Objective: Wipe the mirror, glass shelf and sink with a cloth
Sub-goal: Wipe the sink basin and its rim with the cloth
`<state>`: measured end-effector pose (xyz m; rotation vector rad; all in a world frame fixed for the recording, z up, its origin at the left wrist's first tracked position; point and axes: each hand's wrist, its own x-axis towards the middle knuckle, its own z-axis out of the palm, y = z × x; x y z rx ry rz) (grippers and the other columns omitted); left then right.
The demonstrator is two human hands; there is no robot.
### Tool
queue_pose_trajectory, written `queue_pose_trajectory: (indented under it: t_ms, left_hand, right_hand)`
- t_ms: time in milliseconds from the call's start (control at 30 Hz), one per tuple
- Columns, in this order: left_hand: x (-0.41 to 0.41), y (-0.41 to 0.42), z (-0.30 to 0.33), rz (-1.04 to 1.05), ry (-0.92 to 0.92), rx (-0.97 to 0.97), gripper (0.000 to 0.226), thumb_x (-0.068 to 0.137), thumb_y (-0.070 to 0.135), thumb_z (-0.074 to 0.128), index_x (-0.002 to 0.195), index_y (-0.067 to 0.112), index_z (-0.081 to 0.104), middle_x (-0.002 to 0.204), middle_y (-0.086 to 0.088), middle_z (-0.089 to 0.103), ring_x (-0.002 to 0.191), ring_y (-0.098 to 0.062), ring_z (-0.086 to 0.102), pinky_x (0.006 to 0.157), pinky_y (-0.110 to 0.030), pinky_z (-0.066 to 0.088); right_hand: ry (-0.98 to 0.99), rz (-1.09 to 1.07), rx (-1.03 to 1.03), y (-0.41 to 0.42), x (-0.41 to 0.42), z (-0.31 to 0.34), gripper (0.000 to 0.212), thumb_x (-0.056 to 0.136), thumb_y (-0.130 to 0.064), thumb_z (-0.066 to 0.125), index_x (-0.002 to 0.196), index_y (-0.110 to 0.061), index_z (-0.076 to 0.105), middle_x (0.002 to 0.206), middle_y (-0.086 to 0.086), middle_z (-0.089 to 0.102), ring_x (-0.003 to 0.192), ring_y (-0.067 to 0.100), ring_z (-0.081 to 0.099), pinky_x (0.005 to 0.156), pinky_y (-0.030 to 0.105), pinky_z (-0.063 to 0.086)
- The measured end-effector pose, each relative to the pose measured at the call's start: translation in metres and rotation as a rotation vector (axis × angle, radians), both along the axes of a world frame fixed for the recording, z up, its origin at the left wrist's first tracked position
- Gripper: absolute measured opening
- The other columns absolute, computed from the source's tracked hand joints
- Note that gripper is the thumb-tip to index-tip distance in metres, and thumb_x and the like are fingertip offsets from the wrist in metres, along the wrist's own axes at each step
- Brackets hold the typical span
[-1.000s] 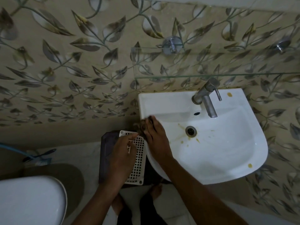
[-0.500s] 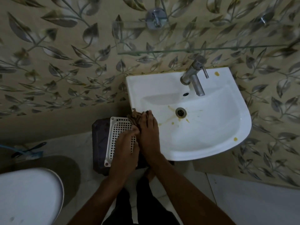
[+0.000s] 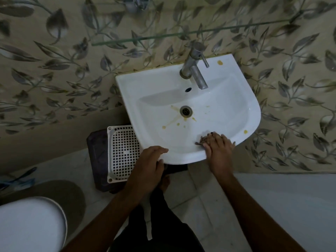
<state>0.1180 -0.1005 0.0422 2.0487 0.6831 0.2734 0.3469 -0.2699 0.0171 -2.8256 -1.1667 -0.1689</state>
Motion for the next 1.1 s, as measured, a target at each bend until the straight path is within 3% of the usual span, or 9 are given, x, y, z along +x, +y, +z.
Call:
queue_pose_trajectory:
  t_ms: [133, 267, 433, 533, 667, 767, 900, 967, 1100]
  left_hand:
    - [0.002, -0.011, 0.002, -0.016, 0.009, 0.014, 0.037, 0.095, 0.025, 0.046, 0.128, 0.016, 0.062, 0.130, 0.002, 0.059, 0.124, -0.010, 0.049, 0.111, -0.008, 0.025]
    - [0.010, -0.013, -0.003, -0.058, 0.047, 0.007, 0.046, 0.094, 0.032, 0.038, 0.131, 0.016, 0.060, 0.137, -0.001, 0.058, 0.130, -0.015, 0.049, 0.114, -0.016, 0.026]
    - [0.012, -0.014, -0.003, -0.087, 0.046, 0.014, 0.047, 0.093, 0.032, 0.038, 0.129, 0.012, 0.062, 0.133, -0.005, 0.060, 0.126, -0.018, 0.050, 0.113, -0.008, 0.020]
    - [0.017, -0.019, -0.001, -0.089, 0.014, 0.020, 0.042, 0.094, 0.028, 0.041, 0.128, 0.015, 0.062, 0.130, -0.001, 0.060, 0.123, -0.013, 0.049, 0.111, -0.007, 0.022]
    - [0.033, -0.029, 0.001, -0.129, -0.036, 0.038, 0.042, 0.095, 0.026, 0.043, 0.131, 0.015, 0.060, 0.132, -0.001, 0.059, 0.125, -0.013, 0.050, 0.113, -0.024, 0.035]
    - [0.053, -0.035, 0.008, -0.160, 0.011, 0.041, 0.044, 0.096, 0.022, 0.046, 0.139, 0.014, 0.055, 0.142, -0.002, 0.054, 0.132, -0.013, 0.044, 0.115, -0.025, 0.032]
    - [0.070, -0.038, 0.019, -0.204, 0.018, 0.063, 0.046, 0.094, 0.022, 0.044, 0.138, 0.015, 0.055, 0.142, -0.002, 0.055, 0.132, -0.015, 0.047, 0.113, -0.024, 0.032]
    - [0.067, -0.037, 0.020, -0.198, 0.022, 0.057, 0.047, 0.095, 0.027, 0.041, 0.138, 0.015, 0.055, 0.142, -0.003, 0.055, 0.132, -0.015, 0.047, 0.115, -0.025, 0.033]
    - [0.043, -0.025, 0.009, -0.134, 0.011, 0.073, 0.044, 0.096, 0.028, 0.041, 0.132, 0.012, 0.059, 0.135, -0.003, 0.058, 0.127, -0.017, 0.050, 0.113, -0.025, 0.034]
  right_hand:
    - [0.110, -0.097, 0.056, 0.029, -0.055, -0.014, 0.043, 0.097, -0.042, 0.045, 0.127, -0.018, 0.065, 0.138, 0.004, 0.058, 0.126, 0.034, 0.050, 0.109, 0.058, 0.034]
    - [0.176, 0.185, -0.064, 0.054, -0.123, -0.037, 0.049, 0.107, -0.038, 0.032, 0.147, -0.015, 0.047, 0.158, 0.007, 0.038, 0.148, 0.032, 0.030, 0.115, 0.059, 0.024]
    - [0.091, 0.213, 0.071, 0.038, -0.093, -0.019, 0.044, 0.099, -0.032, 0.043, 0.131, -0.010, 0.064, 0.141, 0.008, 0.058, 0.134, 0.023, 0.041, 0.110, 0.043, 0.033]
    - [0.120, -0.021, 0.110, 0.010, -0.043, -0.009, 0.046, 0.099, -0.040, 0.044, 0.132, -0.014, 0.063, 0.140, 0.006, 0.058, 0.127, 0.030, 0.048, 0.110, 0.049, 0.037]
    - [0.073, -0.111, 0.111, 0.000, -0.016, -0.010, 0.046, 0.101, -0.038, 0.043, 0.133, -0.010, 0.061, 0.141, 0.008, 0.056, 0.130, 0.031, 0.044, 0.110, 0.049, 0.037]
    - [0.114, -0.098, 0.180, 0.018, -0.051, -0.015, 0.041, 0.100, -0.035, 0.048, 0.131, -0.012, 0.063, 0.141, 0.007, 0.057, 0.131, 0.030, 0.048, 0.113, 0.048, 0.034]
    - [0.142, 0.065, 0.269, 0.034, -0.104, -0.029, 0.038, 0.096, -0.027, 0.049, 0.131, -0.013, 0.052, 0.130, 0.010, 0.063, 0.126, 0.033, 0.056, 0.106, 0.056, 0.045]
    - [0.179, 0.146, 0.215, 0.026, -0.089, -0.030, 0.038, 0.100, -0.031, 0.045, 0.133, -0.015, 0.057, 0.137, 0.008, 0.060, 0.132, 0.030, 0.053, 0.107, 0.054, 0.041]
    - [0.112, 0.004, 0.230, 0.005, -0.041, -0.018, 0.042, 0.102, -0.034, 0.044, 0.131, -0.012, 0.063, 0.139, 0.008, 0.058, 0.129, 0.025, 0.047, 0.111, 0.047, 0.038]
